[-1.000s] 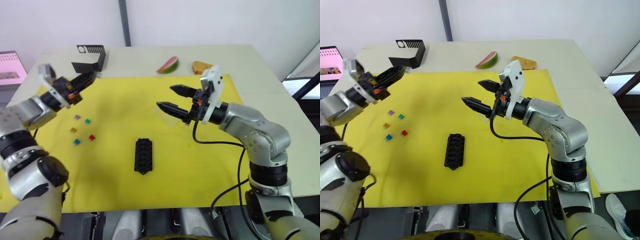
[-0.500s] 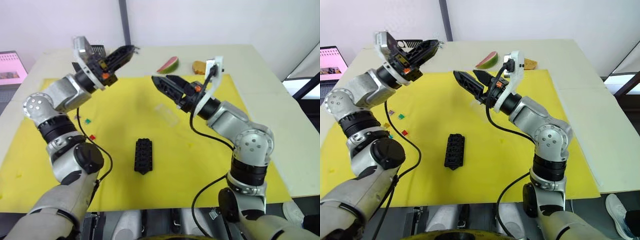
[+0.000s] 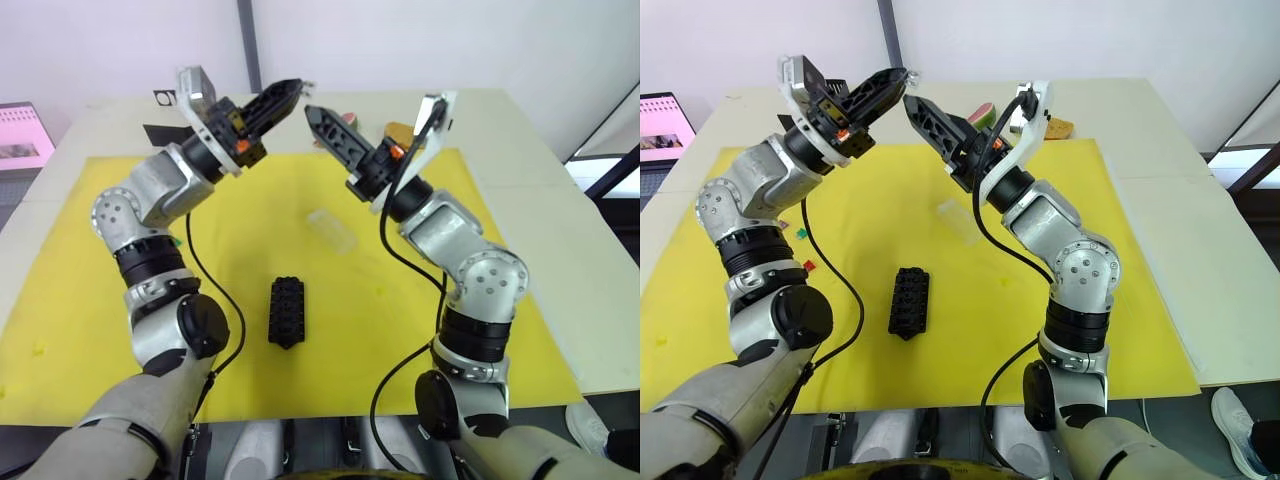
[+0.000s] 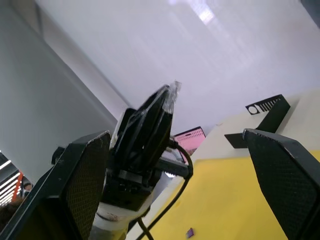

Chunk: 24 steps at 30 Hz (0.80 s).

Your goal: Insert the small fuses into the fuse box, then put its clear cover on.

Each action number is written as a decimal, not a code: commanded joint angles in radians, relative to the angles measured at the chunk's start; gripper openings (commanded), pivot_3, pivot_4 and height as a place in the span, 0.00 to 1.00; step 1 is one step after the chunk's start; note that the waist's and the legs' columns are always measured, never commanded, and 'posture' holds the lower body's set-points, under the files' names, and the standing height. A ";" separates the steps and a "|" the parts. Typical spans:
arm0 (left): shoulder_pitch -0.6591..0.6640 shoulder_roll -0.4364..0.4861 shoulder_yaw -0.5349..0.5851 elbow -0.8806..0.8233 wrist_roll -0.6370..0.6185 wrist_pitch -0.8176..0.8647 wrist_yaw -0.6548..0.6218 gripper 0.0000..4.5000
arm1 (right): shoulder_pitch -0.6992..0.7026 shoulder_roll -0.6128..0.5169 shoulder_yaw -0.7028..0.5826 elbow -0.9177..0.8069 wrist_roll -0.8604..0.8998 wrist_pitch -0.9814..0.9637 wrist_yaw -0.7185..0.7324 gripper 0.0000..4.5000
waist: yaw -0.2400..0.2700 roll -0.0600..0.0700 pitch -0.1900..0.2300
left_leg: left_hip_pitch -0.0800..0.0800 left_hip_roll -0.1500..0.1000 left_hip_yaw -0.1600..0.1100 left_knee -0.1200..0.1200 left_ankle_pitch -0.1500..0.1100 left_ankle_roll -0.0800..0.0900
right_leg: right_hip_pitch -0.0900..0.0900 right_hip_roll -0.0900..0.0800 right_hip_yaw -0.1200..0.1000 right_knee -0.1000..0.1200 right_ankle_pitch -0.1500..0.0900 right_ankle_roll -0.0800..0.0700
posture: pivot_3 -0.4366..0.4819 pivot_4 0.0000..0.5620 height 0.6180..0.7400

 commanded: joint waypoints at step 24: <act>0.062 0.091 -0.236 -0.078 -0.262 -0.199 0.053 0.00 | -0.067 0.003 0.055 0.035 0.029 -0.127 0.001 0.51 | 0.000 0.000 0.000 | 0.000 0.000 0.000 0.000 0.000 0.000 | 0.000 0.000 0.000 0.000 0.000 0.000 | 0.48 0.27 1.00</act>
